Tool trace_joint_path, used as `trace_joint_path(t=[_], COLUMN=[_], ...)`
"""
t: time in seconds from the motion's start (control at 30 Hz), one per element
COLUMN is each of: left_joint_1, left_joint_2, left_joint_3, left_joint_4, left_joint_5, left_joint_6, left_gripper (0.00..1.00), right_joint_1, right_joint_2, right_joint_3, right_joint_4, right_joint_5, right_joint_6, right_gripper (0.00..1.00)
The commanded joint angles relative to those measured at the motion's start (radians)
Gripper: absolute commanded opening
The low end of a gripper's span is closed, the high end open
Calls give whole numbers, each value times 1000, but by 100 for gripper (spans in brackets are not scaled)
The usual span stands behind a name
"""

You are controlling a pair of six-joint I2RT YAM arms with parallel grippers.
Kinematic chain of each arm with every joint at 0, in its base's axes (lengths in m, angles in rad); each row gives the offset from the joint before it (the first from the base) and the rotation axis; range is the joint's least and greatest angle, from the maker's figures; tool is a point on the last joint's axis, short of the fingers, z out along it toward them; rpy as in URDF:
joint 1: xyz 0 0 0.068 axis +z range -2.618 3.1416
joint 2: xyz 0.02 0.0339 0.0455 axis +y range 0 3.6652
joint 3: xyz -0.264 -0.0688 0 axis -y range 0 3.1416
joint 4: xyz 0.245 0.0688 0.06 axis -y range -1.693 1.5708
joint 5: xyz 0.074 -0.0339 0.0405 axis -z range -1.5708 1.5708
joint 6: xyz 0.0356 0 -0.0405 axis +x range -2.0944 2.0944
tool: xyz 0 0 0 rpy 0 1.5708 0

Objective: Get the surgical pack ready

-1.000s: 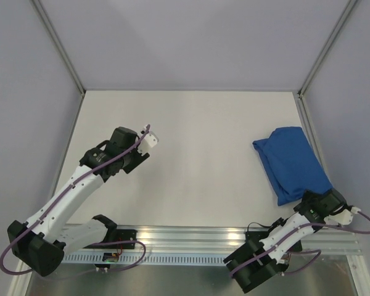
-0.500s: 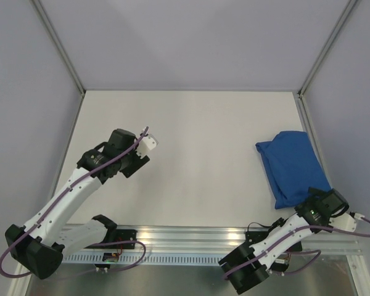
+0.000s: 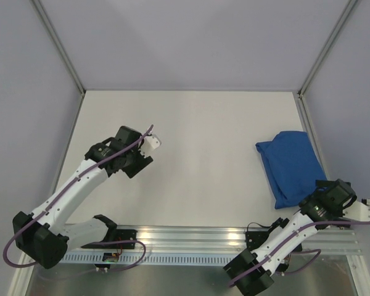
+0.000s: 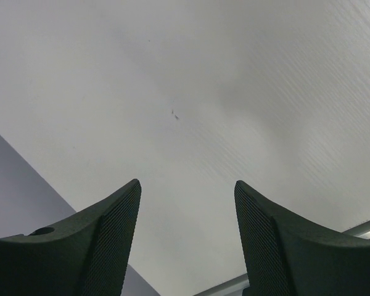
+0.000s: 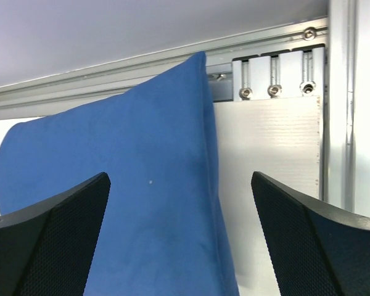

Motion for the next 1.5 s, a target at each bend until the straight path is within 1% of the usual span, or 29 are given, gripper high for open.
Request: trace_joint_path(t=[0.0, 0.1, 0.13, 0.17, 0.2, 0.37, 0.4, 0.47, 0.5, 0.53, 0.6, 0.63, 0.67, 0.7, 0.73, 0.77, 0.8, 0.83, 0.87, 0.9, 0.93, 0.97, 1.07, 1.17, 1.2, 1.23, 1.3, 1.37, 1.47], left_joint_1=[3, 4, 4, 4, 4, 26, 35, 40, 44, 46, 49, 53, 55, 57, 58, 63, 66, 67, 72, 72, 75, 76, 80, 81, 81, 81, 81, 81, 81], left_joint_2=[13, 53, 59, 64, 71, 73, 71, 67, 67, 68, 67, 70, 70, 71, 73, 71, 70, 65, 59, 56, 54, 48, 48, 54, 59, 61, 68, 74, 74], left_joint_3=[28, 26, 26, 25, 25, 8, 3, -10, -15, -21, -26, -29, -30, -30, -32, -33, -35, -40, -41, -43, -44, -46, -47, -49, -50, -50, -50, -49, -47], left_joint_4=[-9, -9, -9, -9, -7, 4, 5, 11, 13, 17, 21, 22, 22, 22, 24, 24, 24, 24, 24, 22, 24, 25, 28, 33, 33, 36, 40, 40, 40], left_joint_5=[-6, -20, -22, -23, -25, -20, -14, -5, -3, 0, 3, 6, 9, 12, 12, 12, 12, 10, 9, 9, 7, 7, 6, 3, 4, 6, 9, 9, 7], left_joint_6=[-38, -53, -54, -58, -58, -62, -62, -62, -62, -62, -62, -62, -62, -62, -62, -64, -62, -62, -61, -61, -59, -59, -58, -55, -53, -53, -53, -53, -51], left_gripper=[72, 72, 72, 72, 72, 72, 73, 73, 73, 73, 73, 73, 73, 73, 73, 73, 73, 73, 73, 73, 73, 73, 73, 73, 73, 73, 73, 73, 73], right_joint_1=[5, 5, 6, 5, 5, 32, 39, 80, 103, 165, 273, 419, 500, 579, 664, 845, 924, 1053, 1074, 1076, 1076, 1076, 1076, 1077, 1076, 1076, 1071, 1066, 1060], right_joint_2=[0, -3, -4, -5, -5, 11, 11, 12, 15, 34, 72, 134, 173, 217, 309, 360, 415, 528, 587, 644, 739, 779, 897, 962, 977, 985, 1018, 1051, 1109], right_joint_3=[-15, -22, -25, -25, -17, 11, 8, 3, 0, 0, 15, 53, 76, 101, 125, 208, 253, 292, 375, 406, 431, 446, 454, 455, 460, 466, 486, 506, 549], right_joint_4=[6, 14, 26, 75, 97, 160, 181, 254, 288, 343, 376, 385, 370, 373, 368, 303, 261, 221, 147, 112, 86, 57, 60, 77, 81, 92, 101, 103, 95], right_joint_5=[65, 22, -44, -93, -198, -297, -361, -423, -485, -512, -536, -538, -515, -501, -457, -373, -177, -96, -67, -64, -57, -58, -61, 47, 130, 164, 218, 242, 342], right_joint_6=[-5, -14, -28, -74, -97, -139, -165, -195, -237, -260, -318, -399, -410, -432, -456, -525, -551, -577, -590, -576, -562, -553, -530, -521, -521, -527, -541, -547, -573], right_gripper=[100, 100, 100, 99, 97, 95, 91, 85, 85, 84, 81, 80, 71, 64, 59, 47, 41, 37, 29, 25, 22, 17, 18, 16, 15, 14, 14, 11, 8])
